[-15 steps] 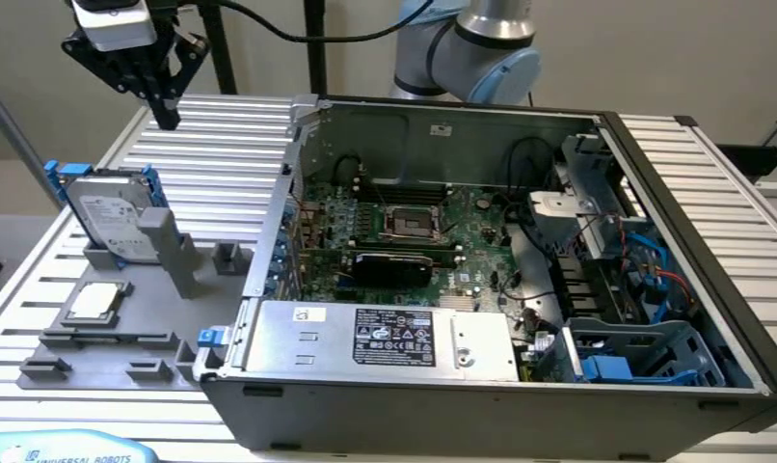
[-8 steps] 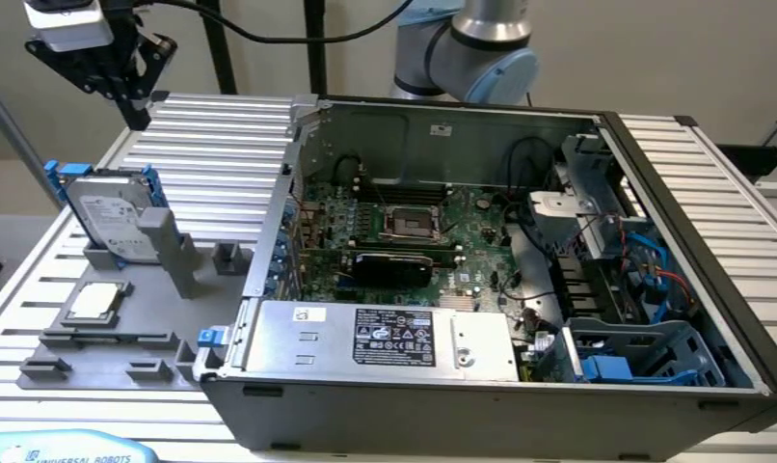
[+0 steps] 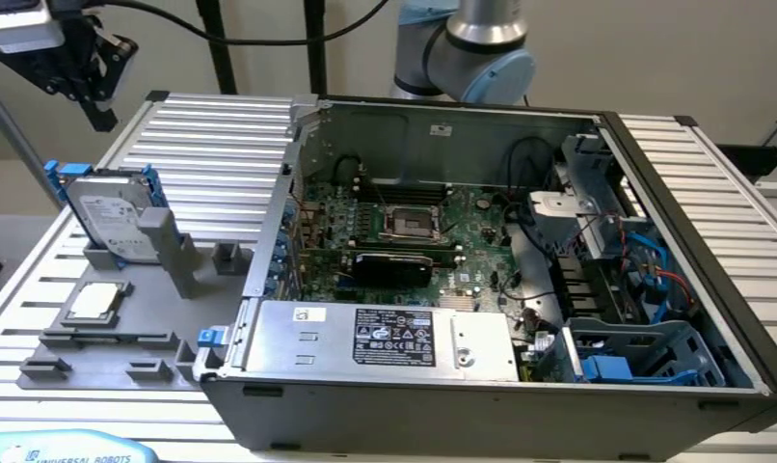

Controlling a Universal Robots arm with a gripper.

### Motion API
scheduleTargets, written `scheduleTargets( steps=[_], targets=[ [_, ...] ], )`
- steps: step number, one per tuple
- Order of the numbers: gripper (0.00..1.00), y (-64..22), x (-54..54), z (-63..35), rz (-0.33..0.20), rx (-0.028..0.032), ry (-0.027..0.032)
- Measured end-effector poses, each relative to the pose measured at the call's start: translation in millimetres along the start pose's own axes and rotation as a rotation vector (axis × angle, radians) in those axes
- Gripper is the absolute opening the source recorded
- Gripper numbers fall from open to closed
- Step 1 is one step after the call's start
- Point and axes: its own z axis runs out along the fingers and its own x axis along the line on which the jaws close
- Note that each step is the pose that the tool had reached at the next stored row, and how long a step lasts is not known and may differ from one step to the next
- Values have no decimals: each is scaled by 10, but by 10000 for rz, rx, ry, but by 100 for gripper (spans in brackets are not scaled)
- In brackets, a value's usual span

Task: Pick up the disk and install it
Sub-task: 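Reach for the disk, then pick up the disk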

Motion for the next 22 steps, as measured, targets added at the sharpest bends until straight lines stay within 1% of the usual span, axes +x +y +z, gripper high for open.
scheduleTargets(
  steps=[8, 10, 11, 12, 13, 15, 16, 17, 22],
  targets=[
    [11, -27, 364, 53, 1, 3, -1],
    [11, -34, 457, 69, 1, 11, 0],
    [11, -37, 489, 75, 1, 25, -2],
    [11, -38, 507, 78, -2, 64, -1],
    [11, -38, 516, 81, -12, 120, -7],
    [11, -39, 521, 82, -55, 282, -12],
    [11, -39, 522, 84, -85, 352, -18],
    [11, -40, 522, 85, -104, 368, -18],
    [11, -39, 522, 84, -104, 370, -17]
  ],
)
